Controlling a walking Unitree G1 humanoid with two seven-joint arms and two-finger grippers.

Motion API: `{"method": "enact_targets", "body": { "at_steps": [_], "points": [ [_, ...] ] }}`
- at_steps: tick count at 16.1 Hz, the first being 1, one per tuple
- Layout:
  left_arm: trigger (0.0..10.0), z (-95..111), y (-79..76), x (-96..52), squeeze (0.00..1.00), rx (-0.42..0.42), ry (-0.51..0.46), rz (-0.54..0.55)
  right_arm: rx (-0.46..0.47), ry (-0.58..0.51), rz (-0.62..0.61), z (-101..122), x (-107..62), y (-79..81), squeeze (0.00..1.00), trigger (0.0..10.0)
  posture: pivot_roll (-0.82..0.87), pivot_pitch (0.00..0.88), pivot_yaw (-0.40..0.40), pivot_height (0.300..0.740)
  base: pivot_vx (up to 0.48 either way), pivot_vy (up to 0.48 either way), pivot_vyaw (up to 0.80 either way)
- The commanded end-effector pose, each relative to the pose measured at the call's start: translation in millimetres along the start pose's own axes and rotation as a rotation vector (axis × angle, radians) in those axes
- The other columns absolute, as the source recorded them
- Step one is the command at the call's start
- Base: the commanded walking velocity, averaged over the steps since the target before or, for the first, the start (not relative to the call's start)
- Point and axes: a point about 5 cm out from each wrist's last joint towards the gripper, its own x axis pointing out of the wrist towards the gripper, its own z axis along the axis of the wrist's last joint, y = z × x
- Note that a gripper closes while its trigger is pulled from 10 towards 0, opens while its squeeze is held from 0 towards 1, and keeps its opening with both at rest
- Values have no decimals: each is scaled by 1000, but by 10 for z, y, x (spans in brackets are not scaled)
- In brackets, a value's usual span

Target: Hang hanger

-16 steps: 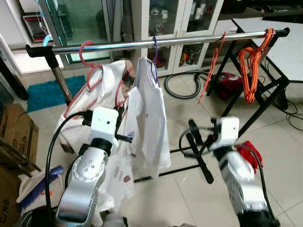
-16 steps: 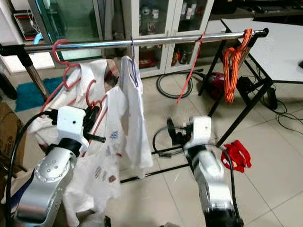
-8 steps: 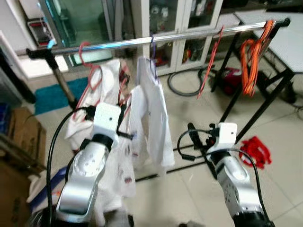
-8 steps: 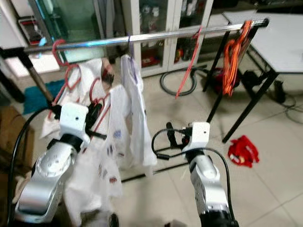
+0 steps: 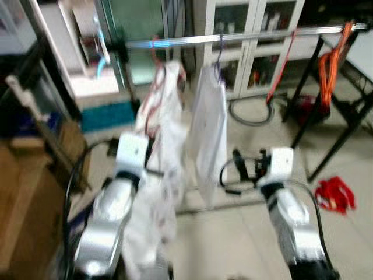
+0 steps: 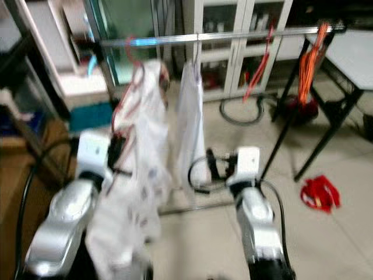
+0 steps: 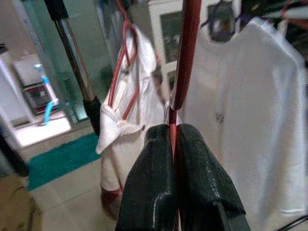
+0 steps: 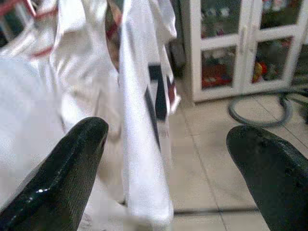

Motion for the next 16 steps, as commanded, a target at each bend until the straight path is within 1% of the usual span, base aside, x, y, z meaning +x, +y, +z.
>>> {"method": "enact_targets", "body": {
  "at_steps": [1,5,7,8,9,10,14,15,16],
  "points": [
    [10000,78,22,23,0,9,-40,-1,-20,-9,-2,29,14,-5,0,10000,77,0,27,740,0,0,0],
    [10000,57,16,75,0,-8,-43,-7,-39,-12,-16,39,25,-27,0,10000,64,0,30,740,0,0,-777],
    [10000,-34,24,89,0,-26,-19,-5,-62,-21,-30,44,24,-54,0,10000,60,0,29,740,0,0,-756],
    [10000,-93,42,89,0,-56,4,2,-74,-27,-33,49,22,-62,0,10000,60,0,29,740,0,0,-756],
    [10000,-135,45,90,0,-73,18,0,-73,-22,-43,38,18,-87,0,10000,56,0,26,740,0,0,-756],
    [10000,-140,20,95,0,-78,15,-13,-50,-15,-62,27,18,-119,0,10000,55,0,23,740,0,0,-750],
    [10000,-113,-37,131,0,-66,-8,-68,-48,-13,-68,17,16,-131,0,10000,48,0,22,740,0,0,-734],
    [10000,-75,-35,169,0,-41,-25,-95,-49,-11,-72,19,16,-141,0,10000,47,0,22,740,0,0,-700],
    [10000,-55,-33,190,0,-37,-31,-107,-48,-11,-72,19,17,-144,0,10000,46,0,22,740,0,0,-681]
  ]
}}
